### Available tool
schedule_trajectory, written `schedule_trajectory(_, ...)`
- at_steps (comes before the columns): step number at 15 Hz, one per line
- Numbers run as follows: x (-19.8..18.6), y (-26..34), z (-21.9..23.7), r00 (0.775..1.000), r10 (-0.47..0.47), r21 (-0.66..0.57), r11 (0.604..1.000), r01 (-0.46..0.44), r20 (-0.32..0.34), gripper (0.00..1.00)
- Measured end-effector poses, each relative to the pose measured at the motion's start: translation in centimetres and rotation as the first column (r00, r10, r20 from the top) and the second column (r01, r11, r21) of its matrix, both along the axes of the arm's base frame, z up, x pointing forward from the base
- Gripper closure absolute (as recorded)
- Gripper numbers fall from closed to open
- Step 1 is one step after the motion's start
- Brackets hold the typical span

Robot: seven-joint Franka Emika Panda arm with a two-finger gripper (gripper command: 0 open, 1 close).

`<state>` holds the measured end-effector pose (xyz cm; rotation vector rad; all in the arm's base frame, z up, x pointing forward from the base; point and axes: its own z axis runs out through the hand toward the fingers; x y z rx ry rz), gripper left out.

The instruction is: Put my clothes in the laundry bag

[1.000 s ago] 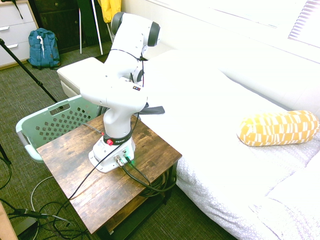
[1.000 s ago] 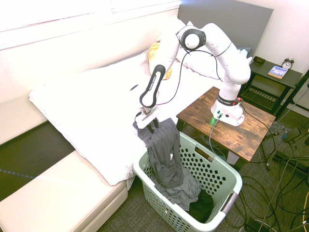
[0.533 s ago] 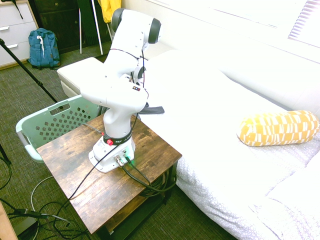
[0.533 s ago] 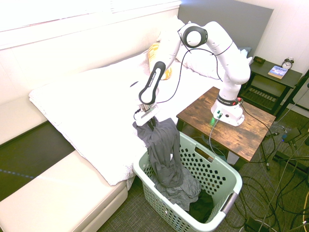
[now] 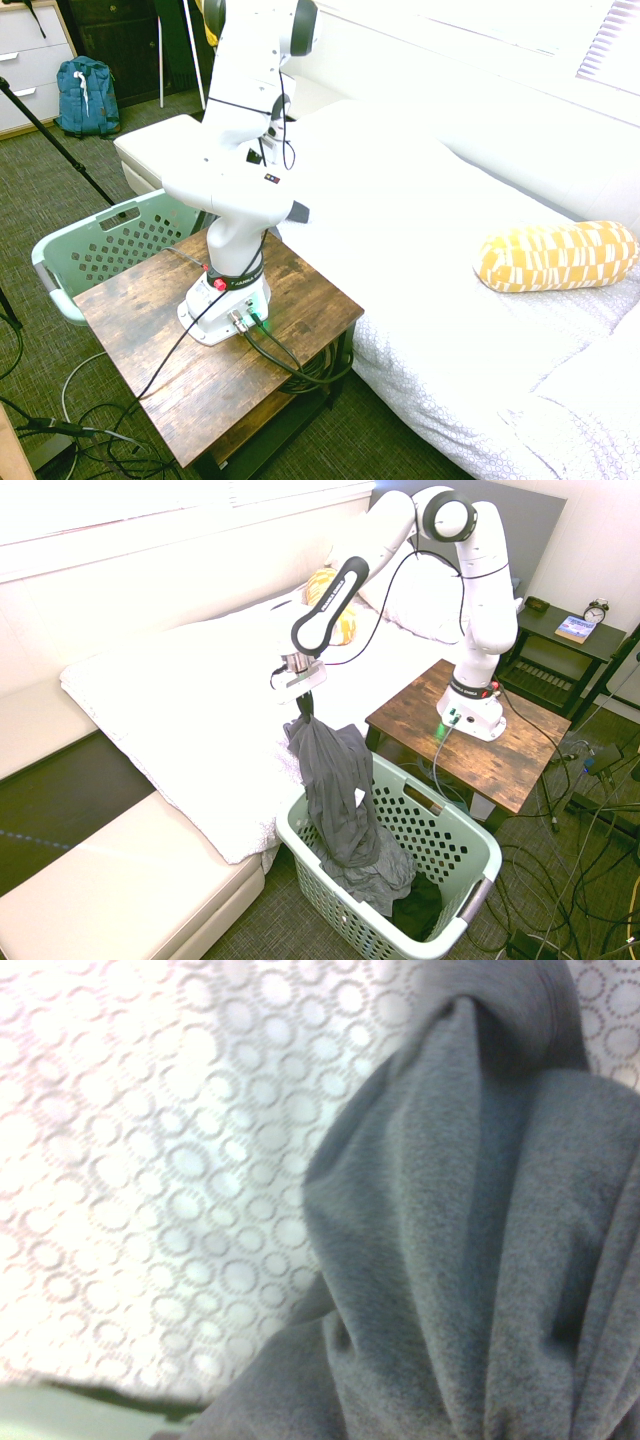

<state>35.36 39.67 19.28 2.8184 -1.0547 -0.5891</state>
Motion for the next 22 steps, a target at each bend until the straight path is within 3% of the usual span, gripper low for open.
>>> schedule_trajectory(3,-11.3,2.8,3.3,0.989,0.124,-0.022,0.992,-0.122,0.079,1.00)
schedule_trajectory(6,-23.5,3.2,3.0,0.961,0.246,-0.075,0.968,-0.238,0.128,1.00)
schedule_trajectory(8,-27.4,3.3,2.5,0.950,0.281,-0.101,0.958,-0.269,0.133,1.00)
schedule_trajectory(10,-28.5,2.8,0.9,0.945,0.304,-0.138,0.948,-0.287,0.124,1.00)
schedule_trajectory(11,-29.0,2.6,-0.2,0.942,0.315,-0.155,0.943,-0.296,0.117,0.00)
schedule_trajectory(15,-31.0,2.9,-2.8,0.925,0.363,-0.211,0.918,-0.335,0.110,0.00)
schedule_trajectory(22,-27.9,4.2,-3.2,0.939,0.318,-0.221,0.933,-0.285,0.131,0.00)
